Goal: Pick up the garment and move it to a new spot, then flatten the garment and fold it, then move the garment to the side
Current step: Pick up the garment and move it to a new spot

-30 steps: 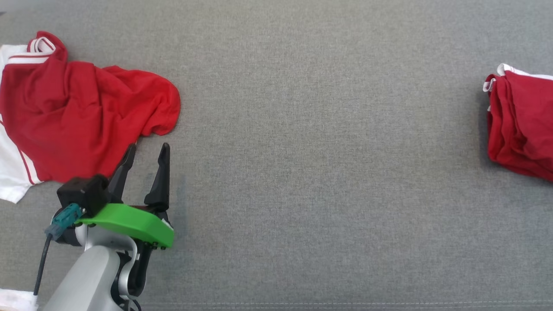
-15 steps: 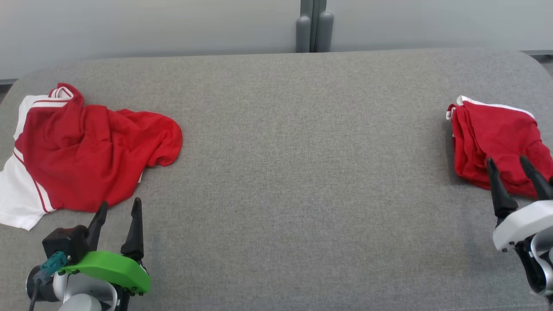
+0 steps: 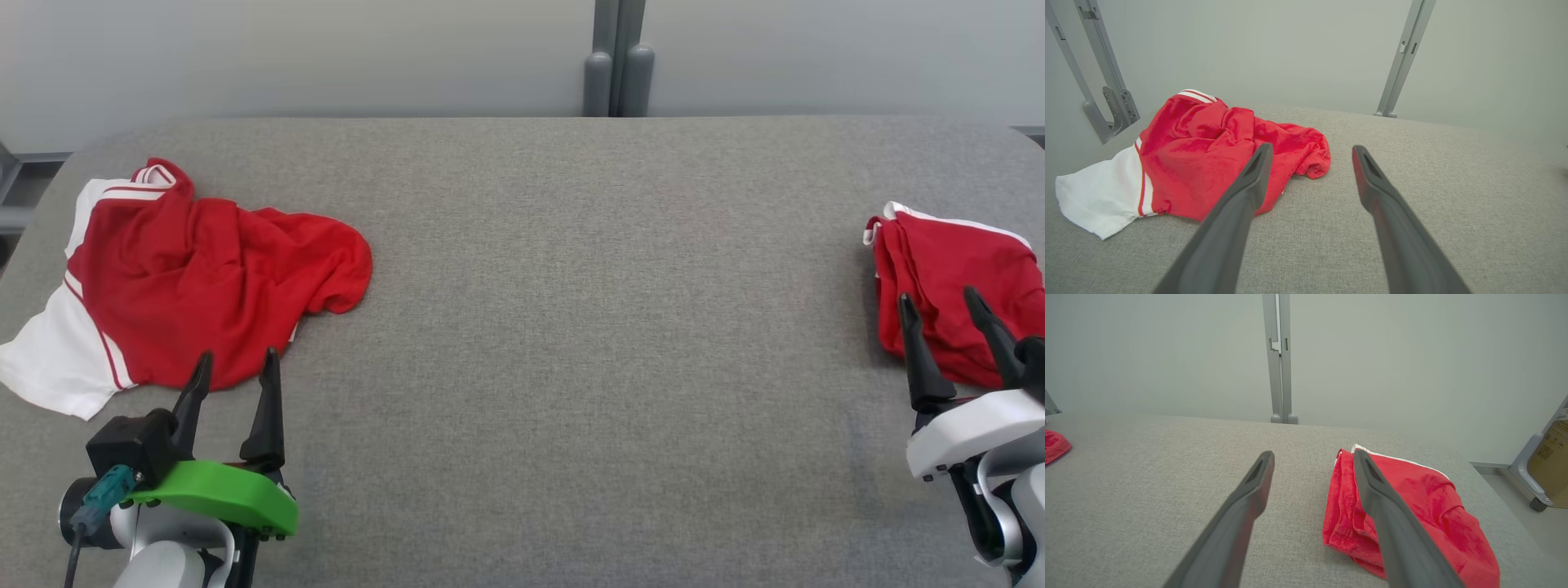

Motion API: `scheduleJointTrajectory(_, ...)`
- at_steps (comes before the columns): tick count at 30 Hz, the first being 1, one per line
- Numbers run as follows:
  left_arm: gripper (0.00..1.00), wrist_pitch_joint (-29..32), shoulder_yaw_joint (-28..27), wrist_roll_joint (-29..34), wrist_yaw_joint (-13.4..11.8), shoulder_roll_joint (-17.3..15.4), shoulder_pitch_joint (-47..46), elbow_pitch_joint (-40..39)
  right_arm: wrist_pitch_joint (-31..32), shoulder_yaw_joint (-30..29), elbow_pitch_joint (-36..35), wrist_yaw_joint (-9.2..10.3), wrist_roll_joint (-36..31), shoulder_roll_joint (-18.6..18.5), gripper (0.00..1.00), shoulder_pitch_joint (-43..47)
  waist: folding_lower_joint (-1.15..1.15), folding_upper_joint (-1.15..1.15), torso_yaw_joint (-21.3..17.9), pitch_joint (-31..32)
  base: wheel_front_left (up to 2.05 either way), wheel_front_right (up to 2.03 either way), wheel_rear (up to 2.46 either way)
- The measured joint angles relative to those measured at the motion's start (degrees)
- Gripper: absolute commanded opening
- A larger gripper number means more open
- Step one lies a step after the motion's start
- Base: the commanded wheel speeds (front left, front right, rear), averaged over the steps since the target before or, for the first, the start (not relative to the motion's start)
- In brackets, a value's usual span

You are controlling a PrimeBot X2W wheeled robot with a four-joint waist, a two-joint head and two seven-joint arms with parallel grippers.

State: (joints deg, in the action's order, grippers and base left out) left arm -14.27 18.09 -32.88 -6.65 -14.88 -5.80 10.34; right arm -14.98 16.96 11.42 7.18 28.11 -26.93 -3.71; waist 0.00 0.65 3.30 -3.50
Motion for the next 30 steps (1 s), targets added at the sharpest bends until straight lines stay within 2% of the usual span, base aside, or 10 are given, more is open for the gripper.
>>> scheduleJointTrajectory(8,1.0,0.0,-2.4,1.5,0.0,2.1,0.5,-0.6,0.0,2.4,-3.4,-0.33,-4.1,1.9,1.0,0.4,0.0,0.0,4.2,0.4,0.0,0.0,0.0)
scheduleJointTrajectory(12,1.0,-0.1,-5.3,1.9,0.0,2.9,3.5,-1.6,0.0,5.9,-3.9,-2.68,-5.8,3.8,1.0,-1.1,0.0,0.0,7.6,0.9,0.0,0.0,0.0)
scheduleJointTrajectory(19,1.0,-0.2,-8.9,2.7,0.0,3.3,5.9,-2.0,0.0,8.1,-3.9,-4.66,-7.6,5.8,1.0,-3.1,0.0,0.0,12.8,1.4,0.0,0.0,0.0)
scheduleJointTrajectory(26,1.0,-0.2,-8.5,3.4,0.1,4.7,6.1,-2.2,0.0,7.4,-3.0,-4.63,-8.1,6.7,1.0,-2.7,0.0,0.0,18.1,2.1,0.0,0.0,0.0)
scheduleJointTrajectory(30,1.0,-0.2,-10.5,3.4,0.1,4.7,6.3,-3.3,0.0,8.2,-3.2,-5.16,-9.1,7.3,1.0,-2.8,0.0,0.0,20.6,2.2,0.0,0.0,0.0)
